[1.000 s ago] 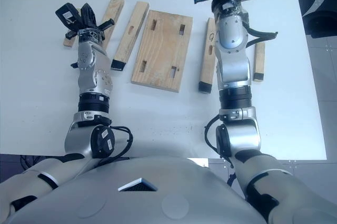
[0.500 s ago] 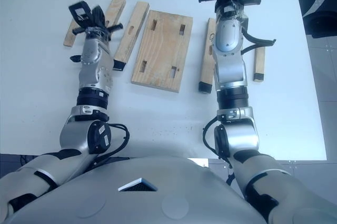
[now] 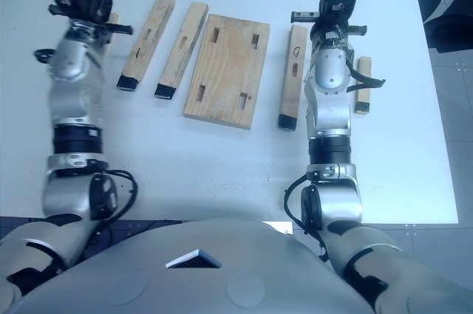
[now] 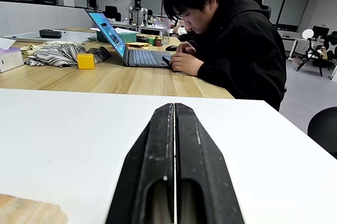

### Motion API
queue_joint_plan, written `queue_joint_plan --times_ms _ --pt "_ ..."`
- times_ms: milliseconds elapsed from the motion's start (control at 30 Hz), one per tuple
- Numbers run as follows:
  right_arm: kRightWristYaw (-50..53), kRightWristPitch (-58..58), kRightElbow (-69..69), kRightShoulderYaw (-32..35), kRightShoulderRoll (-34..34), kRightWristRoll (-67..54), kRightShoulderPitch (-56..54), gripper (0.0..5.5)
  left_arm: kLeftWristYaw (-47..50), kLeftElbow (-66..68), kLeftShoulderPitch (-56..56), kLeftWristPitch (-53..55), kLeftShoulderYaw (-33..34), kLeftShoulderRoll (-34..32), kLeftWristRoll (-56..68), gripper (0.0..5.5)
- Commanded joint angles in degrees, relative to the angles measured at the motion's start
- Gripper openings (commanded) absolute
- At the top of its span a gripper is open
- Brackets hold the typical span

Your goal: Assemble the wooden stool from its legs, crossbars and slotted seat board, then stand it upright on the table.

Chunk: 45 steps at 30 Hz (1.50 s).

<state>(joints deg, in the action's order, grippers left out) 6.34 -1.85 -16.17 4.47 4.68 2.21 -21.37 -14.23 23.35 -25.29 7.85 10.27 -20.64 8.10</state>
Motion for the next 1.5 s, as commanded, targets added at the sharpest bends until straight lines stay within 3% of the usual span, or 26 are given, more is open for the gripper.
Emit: queue_joint_plan --times_ms 33,300,433,633,700,800,933,1033,1233,1400,1500 --pt "-0.5 -0.9 0.4 0.3 -0.5 -0.9 -0.1 0.0 -8.5 0.3 0.3 9.9 1.6 -7.8 2.9 1.2" --pt "-1.4 -2.7 1.5 0.3 0.2 -1.2 -0.1 0.0 -13.3 16.3 0.4 9.9 1.9 -10.3 2.0 2.34" --pt "-1.1 -3.8 1.0 1.3 0.4 -1.7 -1.0 0.0 -16.3 27.1 0.6 6.9 -1.3 -9.7 -0.7 2.34" --pt "-1.1 -5.0 1.7 2.6 0.4 -1.9 -0.8 0.0 -15.6 28.4 1.4 -0.3 -1.2 -7.4 -0.3 1.27" --pt "-3.3 -6.5 1.9 3.1 -0.1 -4.2 -1.3 0.0 -14.6 25.0 0.7 -4.7 -0.6 -6.0 0.6 1.23" --pt "-9.1 -14.7 2.6 6.5 -1.4 -14.8 -5.0 0.57 -12.0 9.4 -1.3 -6.8 -0.4 -1.4 3.3 1.23" --pt "-20.6 -34.7 5.3 11.3 -0.9 -36.5 -12.5 1.2 -11.7 -11.5 -2.5 -4.8 -9.5 8.2 3.9 1.23" --pt "-23.4 -44.6 7.6 13.4 -0.5 -46.6 -14.1 1.59 -12.1 -17.5 -1.1 -3.2 -14.2 11.2 3.2 1.23" --pt "-23.1 -56.1 10.9 17.3 -0.3 -61.1 -14.2 2.87 -14.4 -22.9 2.2 -0.8 -18.2 12.1 4.1 1.23" --pt "-20.6 -56.5 8.2 19.7 -0.1 -65.3 -16.2 3.0 -16.7 -24.6 5.0 0.5 -20.9 11.7 3.9 1.23" --pt "-19.5 -57.0 6.3 21.4 0.6 -67.9 -17.6 2.44 -17.3 -24.3 6.3 0.2 -21.7 11.5 3.4 1.23"
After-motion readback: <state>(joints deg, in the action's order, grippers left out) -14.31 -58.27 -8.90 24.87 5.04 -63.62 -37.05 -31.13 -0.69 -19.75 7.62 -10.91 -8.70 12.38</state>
